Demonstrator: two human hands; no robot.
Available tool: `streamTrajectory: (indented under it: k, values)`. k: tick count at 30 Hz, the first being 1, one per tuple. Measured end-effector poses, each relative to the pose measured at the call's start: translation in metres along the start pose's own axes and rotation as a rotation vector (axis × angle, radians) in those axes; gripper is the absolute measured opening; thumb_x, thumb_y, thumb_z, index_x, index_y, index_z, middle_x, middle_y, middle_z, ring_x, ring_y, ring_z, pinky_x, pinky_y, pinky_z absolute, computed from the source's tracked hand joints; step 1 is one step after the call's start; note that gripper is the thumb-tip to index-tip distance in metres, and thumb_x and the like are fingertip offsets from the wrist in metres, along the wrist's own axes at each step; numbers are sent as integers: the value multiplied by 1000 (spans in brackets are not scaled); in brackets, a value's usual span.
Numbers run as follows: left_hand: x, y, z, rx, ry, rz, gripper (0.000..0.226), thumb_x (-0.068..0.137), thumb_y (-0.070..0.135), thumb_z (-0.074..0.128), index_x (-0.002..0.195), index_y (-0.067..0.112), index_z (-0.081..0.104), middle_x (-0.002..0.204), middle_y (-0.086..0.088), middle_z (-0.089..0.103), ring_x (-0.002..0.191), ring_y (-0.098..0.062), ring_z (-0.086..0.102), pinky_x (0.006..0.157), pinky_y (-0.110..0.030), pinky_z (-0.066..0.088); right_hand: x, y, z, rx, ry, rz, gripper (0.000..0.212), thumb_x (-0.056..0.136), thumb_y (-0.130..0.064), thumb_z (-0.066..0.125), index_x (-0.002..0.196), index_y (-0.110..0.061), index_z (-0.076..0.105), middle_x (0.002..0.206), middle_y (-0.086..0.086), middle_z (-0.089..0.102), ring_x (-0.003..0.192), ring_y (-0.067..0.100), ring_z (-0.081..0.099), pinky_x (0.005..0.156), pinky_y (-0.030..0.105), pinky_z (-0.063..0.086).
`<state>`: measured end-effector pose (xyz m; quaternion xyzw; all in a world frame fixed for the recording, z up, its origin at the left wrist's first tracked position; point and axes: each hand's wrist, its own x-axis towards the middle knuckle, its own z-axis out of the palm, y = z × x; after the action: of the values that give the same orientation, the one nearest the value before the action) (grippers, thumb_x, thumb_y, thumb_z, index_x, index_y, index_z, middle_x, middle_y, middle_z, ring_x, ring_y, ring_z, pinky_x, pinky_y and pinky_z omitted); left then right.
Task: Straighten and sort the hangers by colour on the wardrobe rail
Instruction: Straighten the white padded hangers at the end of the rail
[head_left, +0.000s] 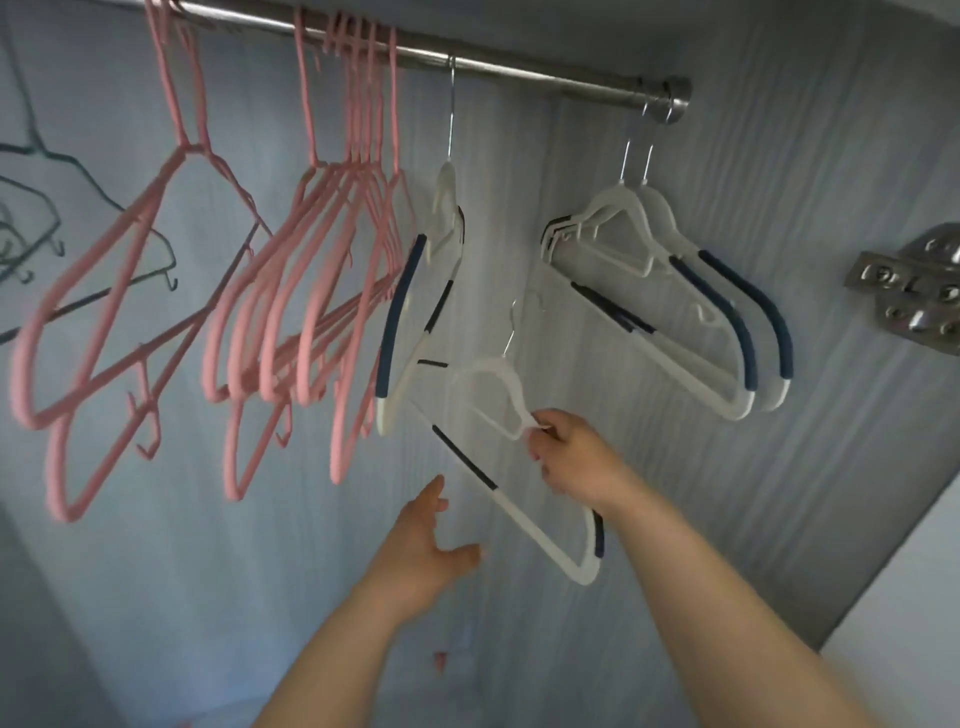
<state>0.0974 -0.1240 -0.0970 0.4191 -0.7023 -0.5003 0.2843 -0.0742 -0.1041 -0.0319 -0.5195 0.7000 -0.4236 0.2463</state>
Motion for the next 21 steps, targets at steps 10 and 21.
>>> streamTrajectory:
  k: [10, 21]
  values:
    - [1, -31, -54, 347, 372, -44, 91, 78, 30, 68, 145, 25, 6, 153, -15, 9, 139, -31, 15, 112, -39, 18, -18, 70, -6, -498, -180, -85, 23, 85, -7, 48, 78, -19, 67, 79, 9, 69, 67, 16, 58, 74, 34, 50]
    - [-89, -37, -136, 553, -54, -144, 21, 91, 32, 47, 78, 28, 63, 85, 10, 69, 88, -8, 62, 82, -30, 47, -28, 78, 10, -94, 65, -257, 14, 83, -8, 63, 90, -16, 72, 89, -15, 63, 86, -12, 57, 88, 19, 36]
